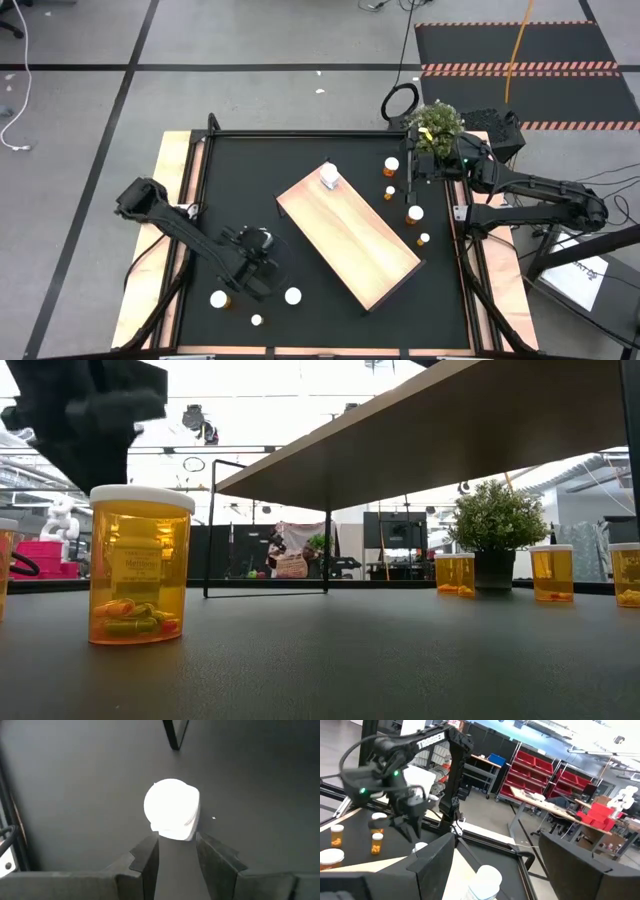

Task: Pick and place medicine bottles onto shelf by color
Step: Put the white pill bottle on the shelf

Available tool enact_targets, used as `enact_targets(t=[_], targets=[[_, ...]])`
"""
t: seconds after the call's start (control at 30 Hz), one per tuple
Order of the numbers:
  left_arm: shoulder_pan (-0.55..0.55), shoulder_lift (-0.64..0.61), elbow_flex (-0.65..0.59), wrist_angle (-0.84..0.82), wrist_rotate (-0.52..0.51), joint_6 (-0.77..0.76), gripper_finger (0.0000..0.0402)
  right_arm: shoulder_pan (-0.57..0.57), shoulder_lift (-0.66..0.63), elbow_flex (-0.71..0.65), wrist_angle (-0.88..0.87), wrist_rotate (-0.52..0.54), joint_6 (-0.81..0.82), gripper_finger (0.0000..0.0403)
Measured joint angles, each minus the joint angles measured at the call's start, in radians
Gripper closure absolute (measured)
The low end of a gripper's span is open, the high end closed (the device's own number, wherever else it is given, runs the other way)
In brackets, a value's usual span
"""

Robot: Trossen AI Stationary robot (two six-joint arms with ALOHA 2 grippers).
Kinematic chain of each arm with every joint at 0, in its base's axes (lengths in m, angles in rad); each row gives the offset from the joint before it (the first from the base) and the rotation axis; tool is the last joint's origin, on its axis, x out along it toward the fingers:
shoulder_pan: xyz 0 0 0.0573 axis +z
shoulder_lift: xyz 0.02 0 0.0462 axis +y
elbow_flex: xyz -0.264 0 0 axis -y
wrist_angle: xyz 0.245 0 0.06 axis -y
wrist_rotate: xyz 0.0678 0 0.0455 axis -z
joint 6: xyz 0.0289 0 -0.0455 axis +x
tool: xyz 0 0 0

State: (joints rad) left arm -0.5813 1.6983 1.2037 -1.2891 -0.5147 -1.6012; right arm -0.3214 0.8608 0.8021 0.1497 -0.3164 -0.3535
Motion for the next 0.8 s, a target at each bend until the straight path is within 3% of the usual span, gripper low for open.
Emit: enact_targets(t=[0.2, 0.4, 0.6, 0.8], targets=[[-0.007, -0.124, 0.000, -0.033, -0.033, 0.017, 0.0245, 0.000, 0.000, 0.000, -0.017, 0.000, 0.001, 0.0119], [0.039, -0.190, 0.000, -0.043, -0.028, 0.130, 0.0142, 0.000, 0.000, 0.000, -0.034, 0.000, 0.028, 0.0119], [0.126, -0.181, 0.000, 0.063, 0.052, 0.304, 0.0048, 0.000, 0.000, 0.000, -0.059, 0.000, 0.050, 0.0119], [0.202, -0.151, 0.000, 0.051, 0.067, 0.367, 0.0033, 0.000, 0.000, 0.000, -0.095, 0.000, 0.061, 0.0119]])
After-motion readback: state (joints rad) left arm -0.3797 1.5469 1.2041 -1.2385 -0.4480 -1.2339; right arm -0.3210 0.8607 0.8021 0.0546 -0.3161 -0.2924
